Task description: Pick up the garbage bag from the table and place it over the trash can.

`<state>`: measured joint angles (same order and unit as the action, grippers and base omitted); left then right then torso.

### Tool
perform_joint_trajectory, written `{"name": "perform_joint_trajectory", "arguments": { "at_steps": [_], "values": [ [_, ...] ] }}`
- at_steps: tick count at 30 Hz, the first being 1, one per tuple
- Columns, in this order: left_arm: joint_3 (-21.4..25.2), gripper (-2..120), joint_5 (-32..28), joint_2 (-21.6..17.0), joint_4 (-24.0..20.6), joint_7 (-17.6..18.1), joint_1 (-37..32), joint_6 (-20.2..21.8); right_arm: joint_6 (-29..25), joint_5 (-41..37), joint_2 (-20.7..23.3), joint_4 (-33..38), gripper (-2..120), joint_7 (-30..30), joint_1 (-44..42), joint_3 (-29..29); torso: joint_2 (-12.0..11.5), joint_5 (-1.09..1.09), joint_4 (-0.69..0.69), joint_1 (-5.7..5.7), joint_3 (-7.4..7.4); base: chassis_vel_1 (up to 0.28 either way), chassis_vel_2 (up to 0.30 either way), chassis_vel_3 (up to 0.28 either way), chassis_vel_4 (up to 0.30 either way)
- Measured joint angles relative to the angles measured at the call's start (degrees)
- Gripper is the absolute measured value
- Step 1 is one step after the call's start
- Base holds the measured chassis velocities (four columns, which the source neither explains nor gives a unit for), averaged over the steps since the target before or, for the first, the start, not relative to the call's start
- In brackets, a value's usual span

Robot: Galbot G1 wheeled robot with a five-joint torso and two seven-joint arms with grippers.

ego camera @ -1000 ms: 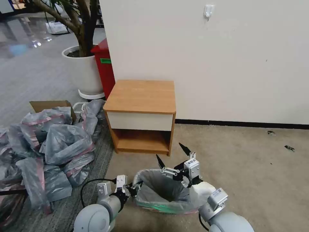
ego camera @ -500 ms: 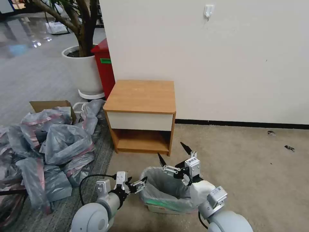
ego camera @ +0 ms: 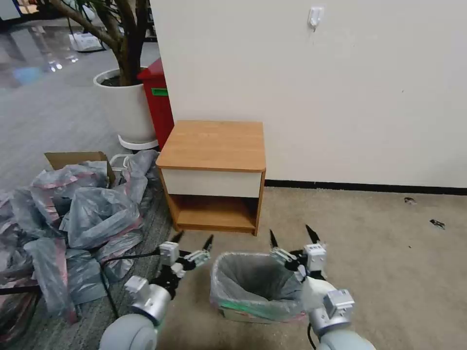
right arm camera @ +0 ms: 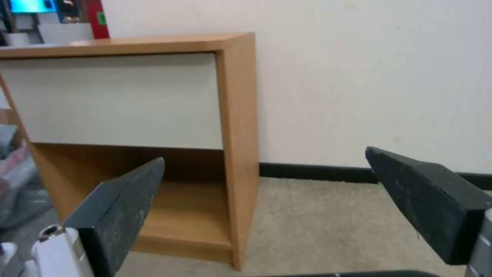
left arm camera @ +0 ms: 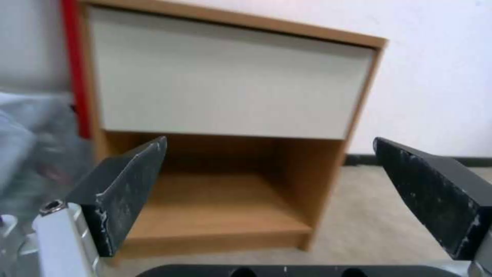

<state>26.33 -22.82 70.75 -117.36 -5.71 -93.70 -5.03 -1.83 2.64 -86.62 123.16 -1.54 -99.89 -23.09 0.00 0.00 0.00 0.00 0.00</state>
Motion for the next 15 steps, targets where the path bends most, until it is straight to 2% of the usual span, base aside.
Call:
{"name": "perform_joint_trajectory", "arguments": {
  "at_steps": [15],
  "values": [
    [0.3, 100, 0.6, 0.2, 0.0, 0.9, -0.2, 0.0, -0.3, 0.1, 0.0, -0.1, 100, 0.1, -0.1, -0.1, 0.0, -0.01, 0.00, 0.00, 0.00, 0.000, 0.000, 0.000, 0.000]
  ]
}}
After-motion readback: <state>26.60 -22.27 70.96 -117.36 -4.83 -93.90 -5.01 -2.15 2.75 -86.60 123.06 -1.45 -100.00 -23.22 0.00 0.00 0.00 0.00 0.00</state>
